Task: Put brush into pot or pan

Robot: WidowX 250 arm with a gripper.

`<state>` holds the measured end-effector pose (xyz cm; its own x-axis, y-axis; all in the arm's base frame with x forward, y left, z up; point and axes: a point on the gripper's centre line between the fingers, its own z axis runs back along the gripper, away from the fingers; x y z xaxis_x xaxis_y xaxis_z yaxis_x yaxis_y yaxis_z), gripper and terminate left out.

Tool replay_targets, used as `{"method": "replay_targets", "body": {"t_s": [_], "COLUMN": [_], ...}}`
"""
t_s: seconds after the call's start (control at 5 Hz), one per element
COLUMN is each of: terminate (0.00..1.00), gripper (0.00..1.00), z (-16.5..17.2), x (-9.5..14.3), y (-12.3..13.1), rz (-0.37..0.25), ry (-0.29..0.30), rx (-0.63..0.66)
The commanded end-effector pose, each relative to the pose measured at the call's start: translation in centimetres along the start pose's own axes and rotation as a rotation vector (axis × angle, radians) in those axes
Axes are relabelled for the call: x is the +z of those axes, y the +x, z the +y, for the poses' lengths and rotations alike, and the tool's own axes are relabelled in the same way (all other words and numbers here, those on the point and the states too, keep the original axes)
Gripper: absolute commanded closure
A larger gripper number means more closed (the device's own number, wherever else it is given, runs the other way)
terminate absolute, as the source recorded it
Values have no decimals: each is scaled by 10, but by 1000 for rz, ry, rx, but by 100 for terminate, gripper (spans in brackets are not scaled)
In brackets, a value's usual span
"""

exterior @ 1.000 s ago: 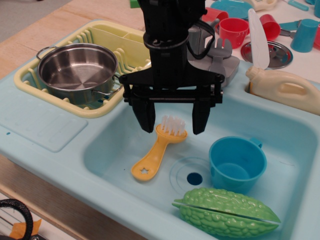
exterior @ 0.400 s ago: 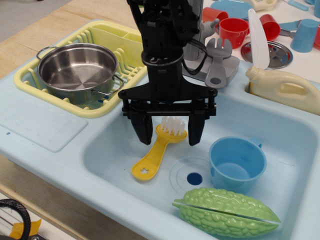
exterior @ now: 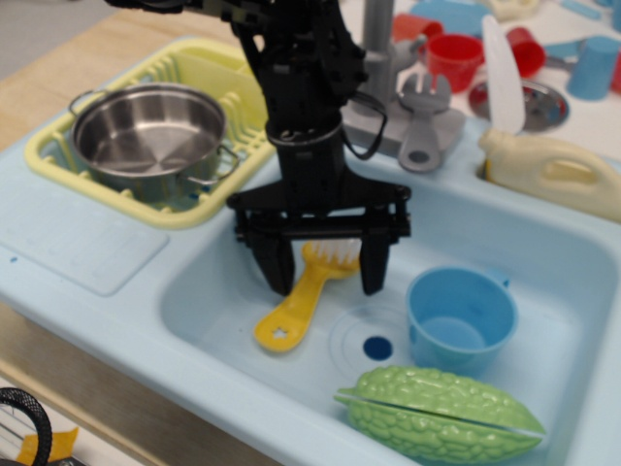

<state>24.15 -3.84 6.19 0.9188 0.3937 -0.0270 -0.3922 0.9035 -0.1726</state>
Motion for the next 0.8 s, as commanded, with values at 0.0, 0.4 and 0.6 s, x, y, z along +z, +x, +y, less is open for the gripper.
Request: {"method": "replay_targets", "body": {"t_s": [0.0,0.4,0.6], "terminate": [0,0,0], "gripper": [0,100,100], "z": [6,7,7], "x": [-5,-17,-17], "y": [10,14,13], "rz": [-15,-7,-11], "ry": [-29,-55,-60], "rx": [-6,-5,0]}}
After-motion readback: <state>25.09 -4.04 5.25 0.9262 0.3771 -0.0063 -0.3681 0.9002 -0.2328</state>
